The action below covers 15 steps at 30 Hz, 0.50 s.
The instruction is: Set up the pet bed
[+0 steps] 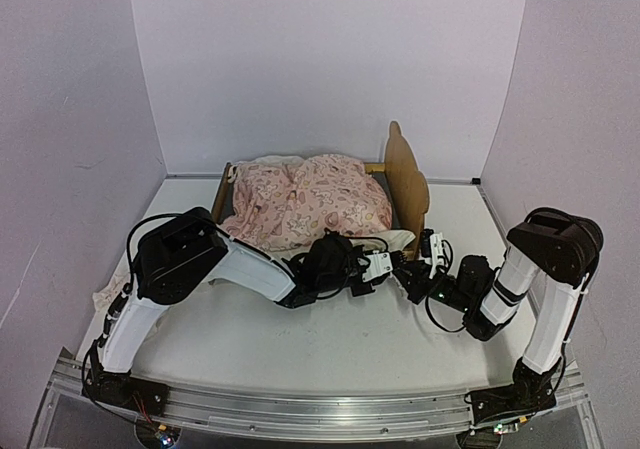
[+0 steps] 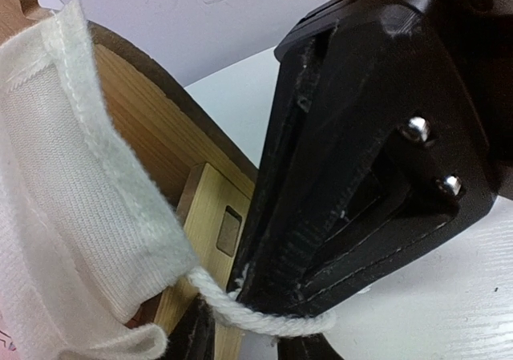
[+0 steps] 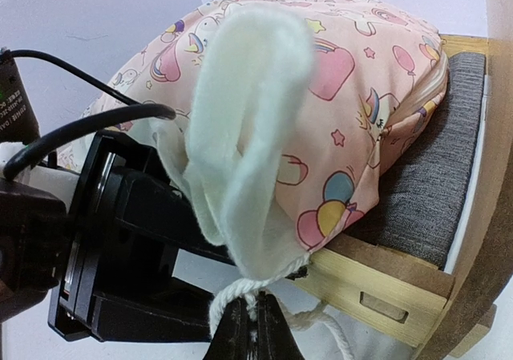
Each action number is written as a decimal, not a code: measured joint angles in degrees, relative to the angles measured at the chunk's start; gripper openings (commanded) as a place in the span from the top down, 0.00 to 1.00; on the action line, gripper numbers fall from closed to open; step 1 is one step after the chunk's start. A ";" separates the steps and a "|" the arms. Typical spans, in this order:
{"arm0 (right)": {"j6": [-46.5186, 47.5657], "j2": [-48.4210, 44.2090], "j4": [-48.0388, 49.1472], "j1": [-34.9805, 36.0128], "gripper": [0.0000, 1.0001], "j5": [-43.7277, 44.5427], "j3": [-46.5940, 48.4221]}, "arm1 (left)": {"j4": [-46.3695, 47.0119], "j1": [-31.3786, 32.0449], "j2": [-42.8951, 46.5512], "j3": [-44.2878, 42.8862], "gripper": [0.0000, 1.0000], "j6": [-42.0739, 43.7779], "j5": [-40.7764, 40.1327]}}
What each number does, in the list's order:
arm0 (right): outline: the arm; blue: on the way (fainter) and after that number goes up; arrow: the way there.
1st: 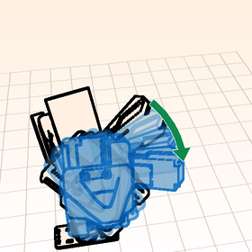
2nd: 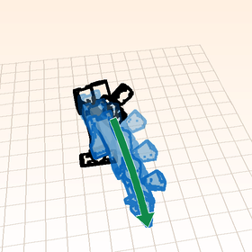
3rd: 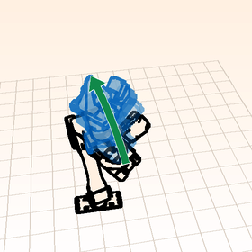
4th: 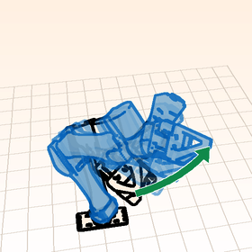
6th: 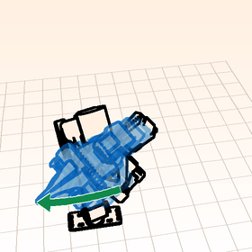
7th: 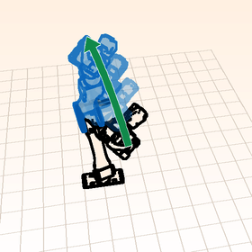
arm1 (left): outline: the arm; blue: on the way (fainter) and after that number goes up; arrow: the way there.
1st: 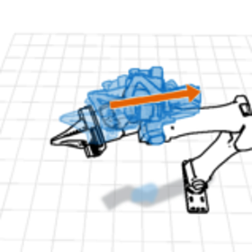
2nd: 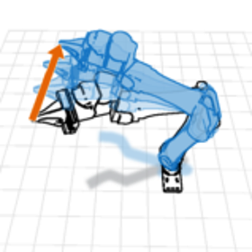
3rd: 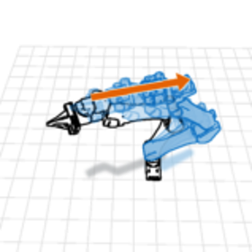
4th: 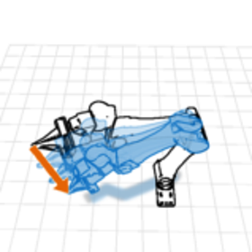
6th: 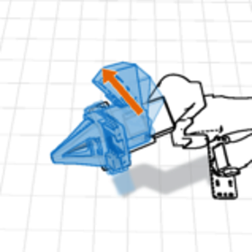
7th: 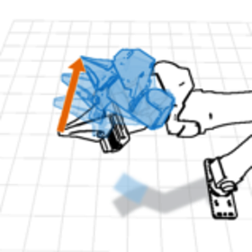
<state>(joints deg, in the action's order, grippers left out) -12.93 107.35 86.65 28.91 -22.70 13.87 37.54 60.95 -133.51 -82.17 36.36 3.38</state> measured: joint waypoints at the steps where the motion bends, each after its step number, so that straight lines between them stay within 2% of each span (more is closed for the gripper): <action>1: 0.07 0.00 -0.02 0.00 0.96 -0.02 0.00 | 0.02 0.00 -0.02 0.00 0.66 -0.37 0.17; 5: 0.26 0.00 -0.04 0.02 0.96 -0.24 0.00 | 0.00 0.15 -0.02 0.00 0.68 -0.31 0.50; 12: 0.55 0.00 -0.02 0.00 0.96 -0.39 0.17 | -0.11 0.13 -0.02 -0.02 0.93 0.37 0.92; 15: 0.55 0.00 0.15 -0.07 0.96 0.02 0.35 | -0.20 0.13 -0.02 -0.02 1.00 -0.07 0.20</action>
<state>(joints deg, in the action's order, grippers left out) -12.38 107.35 86.80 28.84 -22.68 14.22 37.34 61.08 -133.53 -82.19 36.29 3.57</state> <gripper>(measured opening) 0.043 0.064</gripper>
